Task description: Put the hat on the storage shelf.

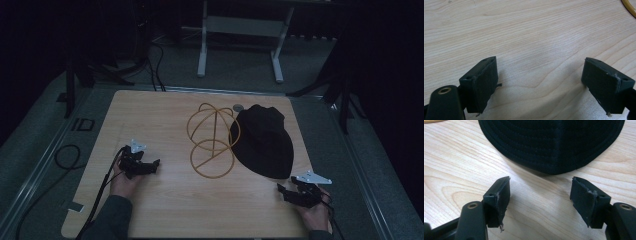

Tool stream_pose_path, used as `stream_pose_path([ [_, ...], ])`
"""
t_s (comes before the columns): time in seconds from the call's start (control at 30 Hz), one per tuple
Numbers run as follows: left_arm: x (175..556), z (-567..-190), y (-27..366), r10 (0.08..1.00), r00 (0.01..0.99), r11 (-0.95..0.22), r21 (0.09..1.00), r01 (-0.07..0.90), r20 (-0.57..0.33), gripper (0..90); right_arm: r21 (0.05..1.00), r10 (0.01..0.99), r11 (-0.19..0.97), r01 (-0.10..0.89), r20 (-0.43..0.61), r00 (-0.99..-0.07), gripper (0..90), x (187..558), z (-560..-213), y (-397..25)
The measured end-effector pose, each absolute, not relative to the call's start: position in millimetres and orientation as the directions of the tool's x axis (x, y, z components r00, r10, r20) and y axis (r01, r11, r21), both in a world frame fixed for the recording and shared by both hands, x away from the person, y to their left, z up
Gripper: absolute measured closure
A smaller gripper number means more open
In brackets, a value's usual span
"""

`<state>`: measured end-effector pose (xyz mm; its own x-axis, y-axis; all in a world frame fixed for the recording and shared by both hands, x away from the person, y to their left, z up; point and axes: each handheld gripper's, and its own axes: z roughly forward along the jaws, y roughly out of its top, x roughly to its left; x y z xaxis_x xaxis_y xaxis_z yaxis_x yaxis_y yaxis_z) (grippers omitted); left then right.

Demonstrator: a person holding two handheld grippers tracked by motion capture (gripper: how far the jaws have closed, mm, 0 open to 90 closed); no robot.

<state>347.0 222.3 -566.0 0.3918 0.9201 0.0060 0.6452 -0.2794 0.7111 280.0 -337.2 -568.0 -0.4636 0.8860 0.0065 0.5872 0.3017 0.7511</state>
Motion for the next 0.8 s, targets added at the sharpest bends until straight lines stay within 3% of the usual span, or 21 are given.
stream_pose_path([
  [0.53,346.3,-565.9,222.4,0.921,0.389,-0.277,0.712,0.646,0.006,14.8,0.751,0.902,0.281,0.598,0.006,-0.432,31.9,278.7,-568.1,-334.3],
  [0.7,346.2,-566.0,222.4,0.921,0.389,-0.277,0.712,0.646,0.006,14.8,0.748,0.898,0.288,0.598,0.006,-0.440,36.7,278.9,-567.1,-335.0],
  [0.8,346.2,-565.9,222.4,0.922,0.388,-0.277,0.711,0.646,0.006,14.8,0.737,0.893,0.292,0.609,0.018,-0.451,45.3,279.3,-564.2,-338.9],
])
